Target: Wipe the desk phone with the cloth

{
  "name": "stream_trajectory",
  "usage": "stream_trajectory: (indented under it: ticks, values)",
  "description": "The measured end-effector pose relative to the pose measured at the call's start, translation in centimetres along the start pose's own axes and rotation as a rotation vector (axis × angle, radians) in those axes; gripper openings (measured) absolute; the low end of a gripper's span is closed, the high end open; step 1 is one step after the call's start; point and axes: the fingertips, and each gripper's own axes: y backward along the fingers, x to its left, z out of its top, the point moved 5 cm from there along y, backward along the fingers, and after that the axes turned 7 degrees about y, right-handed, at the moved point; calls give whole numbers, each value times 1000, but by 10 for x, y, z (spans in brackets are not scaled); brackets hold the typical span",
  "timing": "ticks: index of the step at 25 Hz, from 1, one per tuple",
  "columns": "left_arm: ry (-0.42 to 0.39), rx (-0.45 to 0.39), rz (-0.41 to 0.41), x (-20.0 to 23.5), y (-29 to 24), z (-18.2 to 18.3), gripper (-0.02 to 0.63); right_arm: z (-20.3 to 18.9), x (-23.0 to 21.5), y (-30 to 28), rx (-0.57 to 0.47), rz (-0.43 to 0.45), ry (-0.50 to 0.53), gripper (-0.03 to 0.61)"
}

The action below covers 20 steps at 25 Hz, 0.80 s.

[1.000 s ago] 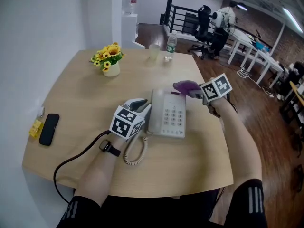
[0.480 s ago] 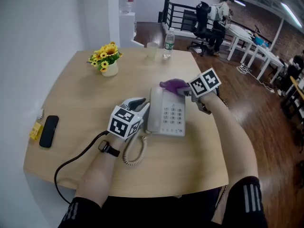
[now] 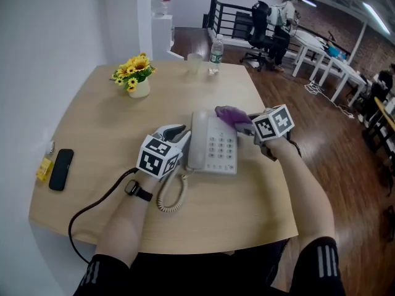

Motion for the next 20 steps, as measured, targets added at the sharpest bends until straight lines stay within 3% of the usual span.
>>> stream_trajectory:
  ticks: [7, 13, 20]
  values:
    - [-2, 0, 0, 0, 0, 0, 63, -29, 39, 18, -98, -8, 27, 117]
    - [-1, 0, 1, 0, 0, 0, 63, -53, 88, 34, -83, -8, 174, 117]
    - [-3, 0, 2, 0, 0, 0, 63, -79, 129, 50, -79, 66, 202, 115]
